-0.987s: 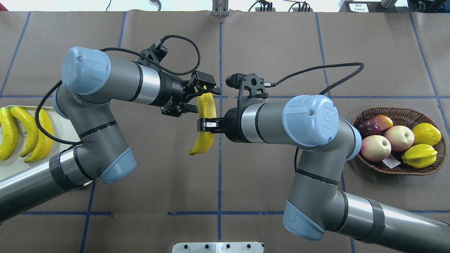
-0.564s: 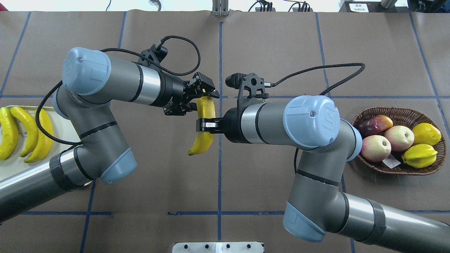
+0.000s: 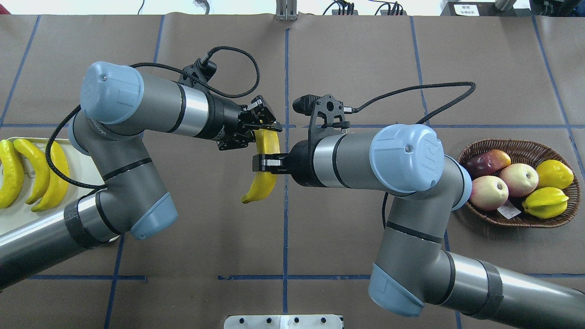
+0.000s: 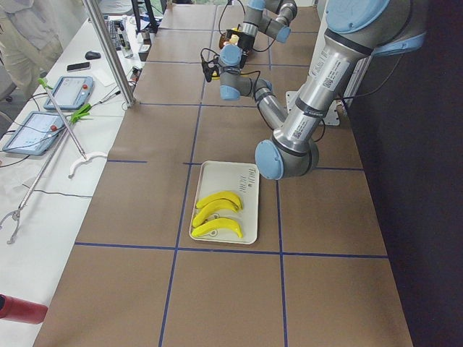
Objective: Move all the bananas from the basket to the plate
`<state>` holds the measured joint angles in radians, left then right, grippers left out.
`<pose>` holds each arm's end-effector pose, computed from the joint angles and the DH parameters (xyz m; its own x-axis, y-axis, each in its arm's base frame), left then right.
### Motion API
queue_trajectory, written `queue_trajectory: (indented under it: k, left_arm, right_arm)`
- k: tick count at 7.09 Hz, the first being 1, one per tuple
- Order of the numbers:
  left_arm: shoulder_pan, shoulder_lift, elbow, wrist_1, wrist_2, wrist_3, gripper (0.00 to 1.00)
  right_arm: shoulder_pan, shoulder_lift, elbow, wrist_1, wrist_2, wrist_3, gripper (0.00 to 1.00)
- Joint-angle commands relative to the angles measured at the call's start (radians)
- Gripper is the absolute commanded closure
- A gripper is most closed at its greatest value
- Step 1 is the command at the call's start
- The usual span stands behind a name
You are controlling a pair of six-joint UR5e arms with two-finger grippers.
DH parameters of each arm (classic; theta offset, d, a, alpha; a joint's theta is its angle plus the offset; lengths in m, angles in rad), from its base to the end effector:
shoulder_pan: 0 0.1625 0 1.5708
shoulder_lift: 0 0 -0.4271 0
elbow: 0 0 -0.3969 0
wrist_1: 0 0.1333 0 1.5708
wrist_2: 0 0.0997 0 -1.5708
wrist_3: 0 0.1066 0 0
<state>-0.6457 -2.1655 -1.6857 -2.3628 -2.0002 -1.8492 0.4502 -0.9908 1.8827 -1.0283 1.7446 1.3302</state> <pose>0.4608 -0.4585 0.1649 -0.0061 -0.3082 -0.9513 0.2223 0.9271 -0.3018 -0.4910 -0.3649 0.1264 0.1843 -0.1716 0.9678 -0.2373 0.9478 0.2132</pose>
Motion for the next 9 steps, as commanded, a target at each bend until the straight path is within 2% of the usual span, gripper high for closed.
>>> queue_trajectory:
  k: [1,3,4,6,7,9]
  left_arm:
    - [0.000,0.001,0.000,0.000,0.000,-0.002,0.96]
    - [0.000,0.007,0.000,0.000,0.000,-0.002,0.96]
    - [0.000,0.010,0.001,0.002,0.000,-0.001,0.96]
    - [0.000,0.033,0.003,0.011,0.003,0.001,0.96]
    - [-0.002,0.058,0.000,0.040,0.003,0.001,0.96]
    - [-0.018,0.091,-0.026,0.256,-0.005,0.018,0.96]
  right_arm:
    - [-0.002,0.000,0.004,-0.001,0.003,0.001,0.01]
    - [0.002,-0.002,0.027,-0.006,0.013,0.003,0.01]
    - [0.013,-0.012,0.048,-0.006,0.050,0.004,0.01]
    - [0.121,-0.084,0.085,-0.018,0.276,0.003,0.01]
    - [0.195,-0.167,0.120,-0.019,0.352,-0.006,0.01]
    - [0.267,-0.256,0.116,-0.027,0.375,-0.040,0.01]
